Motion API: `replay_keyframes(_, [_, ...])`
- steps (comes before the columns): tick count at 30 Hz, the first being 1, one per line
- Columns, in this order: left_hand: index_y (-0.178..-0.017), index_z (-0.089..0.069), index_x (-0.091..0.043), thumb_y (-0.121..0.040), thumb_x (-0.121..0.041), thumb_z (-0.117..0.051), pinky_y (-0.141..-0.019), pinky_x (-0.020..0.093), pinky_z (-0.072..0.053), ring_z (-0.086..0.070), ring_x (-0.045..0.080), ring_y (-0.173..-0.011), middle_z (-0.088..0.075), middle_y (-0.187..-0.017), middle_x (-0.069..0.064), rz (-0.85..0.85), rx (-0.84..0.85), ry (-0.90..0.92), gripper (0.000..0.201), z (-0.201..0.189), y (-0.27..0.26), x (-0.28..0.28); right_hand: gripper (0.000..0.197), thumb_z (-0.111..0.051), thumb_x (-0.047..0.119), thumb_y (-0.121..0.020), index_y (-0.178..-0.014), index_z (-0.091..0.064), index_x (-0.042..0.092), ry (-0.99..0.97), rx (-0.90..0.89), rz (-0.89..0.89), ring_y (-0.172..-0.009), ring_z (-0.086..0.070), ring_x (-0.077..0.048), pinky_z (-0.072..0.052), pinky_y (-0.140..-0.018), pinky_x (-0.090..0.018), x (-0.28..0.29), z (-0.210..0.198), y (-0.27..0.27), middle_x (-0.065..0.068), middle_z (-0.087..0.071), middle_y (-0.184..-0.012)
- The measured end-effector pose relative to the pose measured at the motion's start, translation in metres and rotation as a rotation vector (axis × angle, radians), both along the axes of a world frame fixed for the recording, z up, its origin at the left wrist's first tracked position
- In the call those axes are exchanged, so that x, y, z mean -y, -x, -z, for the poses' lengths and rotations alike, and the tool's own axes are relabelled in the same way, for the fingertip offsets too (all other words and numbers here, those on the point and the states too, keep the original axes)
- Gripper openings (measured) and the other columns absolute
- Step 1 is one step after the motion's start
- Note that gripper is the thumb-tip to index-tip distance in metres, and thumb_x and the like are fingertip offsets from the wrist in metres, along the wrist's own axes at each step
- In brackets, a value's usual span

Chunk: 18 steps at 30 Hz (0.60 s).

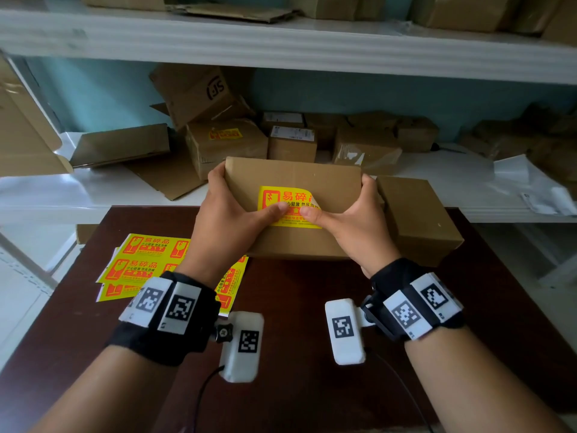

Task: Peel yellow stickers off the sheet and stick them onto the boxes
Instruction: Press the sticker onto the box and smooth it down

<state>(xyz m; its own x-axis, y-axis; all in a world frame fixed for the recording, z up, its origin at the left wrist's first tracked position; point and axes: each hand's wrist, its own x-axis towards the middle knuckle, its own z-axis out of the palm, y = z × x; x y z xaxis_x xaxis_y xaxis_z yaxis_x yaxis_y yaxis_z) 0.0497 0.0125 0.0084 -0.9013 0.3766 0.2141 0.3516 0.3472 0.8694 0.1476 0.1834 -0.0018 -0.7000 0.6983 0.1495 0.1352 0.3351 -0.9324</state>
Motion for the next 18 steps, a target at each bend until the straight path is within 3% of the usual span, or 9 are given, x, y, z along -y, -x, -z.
replay_keyframes(5, [-0.149,-0.023,-0.029,-0.072,-0.053,-0.081,-0.098,0.038,-0.052,-0.052,0.014,-0.120,-0.049,-0.137,-0.006,0.009,-0.002,-0.012,0.100,0.0010,-0.0015,0.0015,0.101,-0.094,0.036,-0.064,-0.145,-0.036,0.020,0.044,-0.055,-0.002,-0.115,-0.062,-0.006,-0.051,-0.104,-0.040,-0.0009,0.0010,-0.0021,0.010,-0.062,-0.129])
replay_keyframes(13, [-0.148,-0.024,-0.029,-0.071,-0.052,-0.082,-0.099,0.042,-0.052,-0.053,0.014,-0.120,-0.049,-0.131,-0.009,0.005,-0.005,-0.043,0.099,0.0044,-0.0030,0.0001,0.065,-0.087,0.030,-0.076,-0.129,-0.052,0.022,0.054,-0.128,0.048,-0.098,-0.068,-0.001,-0.059,-0.091,-0.035,-0.0002,0.0003,-0.0033,0.011,-0.068,-0.112])
replay_keyframes(18, [-0.148,-0.024,-0.030,-0.071,-0.050,-0.083,-0.097,0.039,-0.053,-0.052,0.012,-0.119,-0.046,-0.128,-0.012,-0.001,-0.016,-0.059,0.100,0.0047,-0.0057,-0.0007,0.058,-0.087,0.027,-0.077,-0.124,-0.052,0.023,0.096,-0.157,0.057,-0.096,-0.069,-0.002,-0.060,-0.090,-0.034,-0.0025,-0.0009,-0.0047,0.009,-0.069,-0.110])
